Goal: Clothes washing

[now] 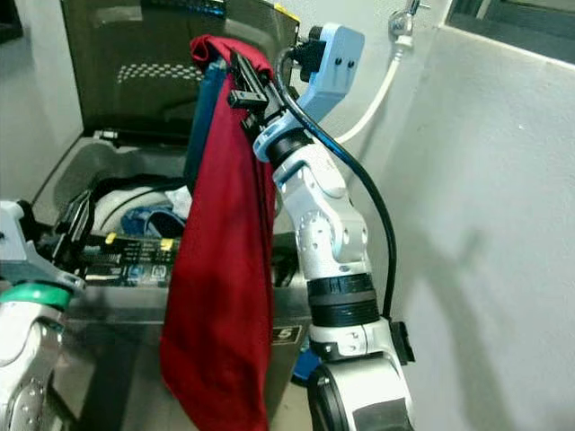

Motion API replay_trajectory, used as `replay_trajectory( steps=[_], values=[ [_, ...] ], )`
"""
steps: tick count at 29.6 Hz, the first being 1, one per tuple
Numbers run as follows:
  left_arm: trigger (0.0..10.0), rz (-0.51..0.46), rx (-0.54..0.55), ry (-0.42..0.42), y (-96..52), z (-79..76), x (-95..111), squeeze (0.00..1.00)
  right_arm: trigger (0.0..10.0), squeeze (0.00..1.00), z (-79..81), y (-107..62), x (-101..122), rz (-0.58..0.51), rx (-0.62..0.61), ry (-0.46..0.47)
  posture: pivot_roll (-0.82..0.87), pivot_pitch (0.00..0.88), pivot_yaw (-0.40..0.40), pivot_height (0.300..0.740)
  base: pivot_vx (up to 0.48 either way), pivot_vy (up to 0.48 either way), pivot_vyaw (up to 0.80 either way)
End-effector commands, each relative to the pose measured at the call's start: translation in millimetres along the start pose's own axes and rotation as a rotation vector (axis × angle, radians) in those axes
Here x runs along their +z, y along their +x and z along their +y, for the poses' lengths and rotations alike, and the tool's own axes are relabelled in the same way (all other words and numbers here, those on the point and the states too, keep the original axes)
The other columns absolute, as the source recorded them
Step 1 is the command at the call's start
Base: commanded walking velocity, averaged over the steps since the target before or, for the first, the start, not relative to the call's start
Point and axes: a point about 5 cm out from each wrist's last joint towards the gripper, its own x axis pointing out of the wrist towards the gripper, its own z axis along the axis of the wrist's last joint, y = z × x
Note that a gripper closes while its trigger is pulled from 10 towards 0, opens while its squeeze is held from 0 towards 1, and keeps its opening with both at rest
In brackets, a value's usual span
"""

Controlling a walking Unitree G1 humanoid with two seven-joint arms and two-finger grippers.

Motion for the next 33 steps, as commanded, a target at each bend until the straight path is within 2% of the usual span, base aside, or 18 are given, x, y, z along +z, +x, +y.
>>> replay_trajectory(
  steps=[1, 13, 25, 28, 30, 31, 32, 33],
  values=[
    [10.0, 0.001, 0.004, -0.007, -0.6, 0.6, -1.0, 0.0, 10.0, 0.0, 4.1, 2.9, 6.7, -0.034, 0.017, -0.005, 0.04, 0.0, -0.042, 0.74, 0.319, 0.0, 0.0],
    [10.0, 0.01, -0.005, -0.015, -1.3, -1.2, -1.9, 0.0, 10.0, 0.0, 3.7, 2.8, 7.2, -0.034, 0.017, -0.005, 0.04, 0.0, -0.043, 0.74, 0.295, 0.0, 0.0],
    [10.0, 0.012, -0.016, -0.015, -2.4, -3.4, -3.4, 0.0, 10.0, 0.0, 2.8, 5.3, 6.7, -0.029, 0.023, -0.023, 0.04, 0.0, -0.048, 0.74, 0.0, 0.0, 0.0],
    [10.0, 0.016, -0.028, -0.01, -2.1, -4.9, -4.1, 0.0, 10.0, 0.0, 3.8, 14.5, 6.2, -0.023, 0.042, -0.04, 0.03, 0.0, -0.048, 0.74, 0.0, 0.0, 0.0],
    [10.0, 0.016, -0.028, -0.01, -2.1, -4.9, -4.1, 0.0, 10.0, 0.0, 3.8, 14.5, 6.2, -0.023, 0.042, -0.04, 0.03, 0.0, -0.048, 0.74, 0.0, 0.0, 0.0],
    [10.0, 0.017, -0.031, -0.011, -1.8, -5.5, -4.7, 0.0, 10.0, 0.0, 5.3, 24.0, 5.3, -0.005, 0.059, -0.069, 0.02, 0.0, -0.046, 0.74, 0.0, 0.0, 0.0],
    [10.0, 0.017, -0.031, -0.011, -1.8, -5.5, -4.7, 0.0, 10.0, 0.0, 5.3, 24.0, 5.3, -0.005, 0.059, -0.069, 0.02, 0.0, -0.046, 0.74, 0.0, 0.0, 0.0],
    [10.0, 0.021, -0.039, -0.015, -1.4, -7.5, -6.3, 0.0, 10.0, 0.0, 11.0, 46.8, 12.3, -0.006, 0.082, -0.083, 0.0, 0.002, -0.04, 0.74, 0.0, 0.0, 0.0]
  ],
)
